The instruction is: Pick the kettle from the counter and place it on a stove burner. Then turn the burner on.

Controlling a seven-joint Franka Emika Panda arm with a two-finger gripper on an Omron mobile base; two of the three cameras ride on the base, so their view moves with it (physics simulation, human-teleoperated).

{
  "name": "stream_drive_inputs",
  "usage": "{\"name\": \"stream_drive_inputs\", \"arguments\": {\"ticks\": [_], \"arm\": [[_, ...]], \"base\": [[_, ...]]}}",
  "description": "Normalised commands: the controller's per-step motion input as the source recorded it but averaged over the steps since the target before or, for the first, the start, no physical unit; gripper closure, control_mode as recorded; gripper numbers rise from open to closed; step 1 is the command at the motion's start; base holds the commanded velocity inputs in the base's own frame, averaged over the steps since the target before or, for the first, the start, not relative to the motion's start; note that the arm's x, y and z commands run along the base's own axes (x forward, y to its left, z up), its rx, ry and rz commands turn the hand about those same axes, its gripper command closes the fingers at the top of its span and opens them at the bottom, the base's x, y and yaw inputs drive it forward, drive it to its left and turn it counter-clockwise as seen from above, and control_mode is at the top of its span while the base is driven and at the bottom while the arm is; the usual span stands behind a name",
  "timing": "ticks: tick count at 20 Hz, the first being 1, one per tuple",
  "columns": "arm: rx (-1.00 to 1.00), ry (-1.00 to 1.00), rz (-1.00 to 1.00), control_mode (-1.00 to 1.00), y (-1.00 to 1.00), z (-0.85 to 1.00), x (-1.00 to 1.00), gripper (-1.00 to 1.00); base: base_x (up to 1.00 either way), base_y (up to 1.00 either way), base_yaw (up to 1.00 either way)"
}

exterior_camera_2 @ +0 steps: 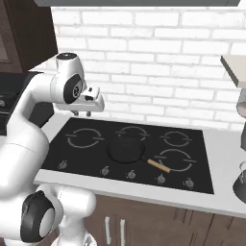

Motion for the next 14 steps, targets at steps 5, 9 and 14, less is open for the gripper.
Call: {"name": "stream_drive_inputs", "arguments": {"ticks": [5,9,14], "arm": [[0.02,-0.01,-0.03,-1.0,-0.11,0.0,-0.39,-1.0],[0.04,0.0,-0.1,-1.0,-0.23,0.0,-0.64,-1.0],[0.02,0.0,-0.11,-1.0,-0.32,0.0,-0.6,-1.0]], "base": [[0.0,0.0,0.0],[0.0,0.0,0.0],[0.0,0.0,0.0]]}}
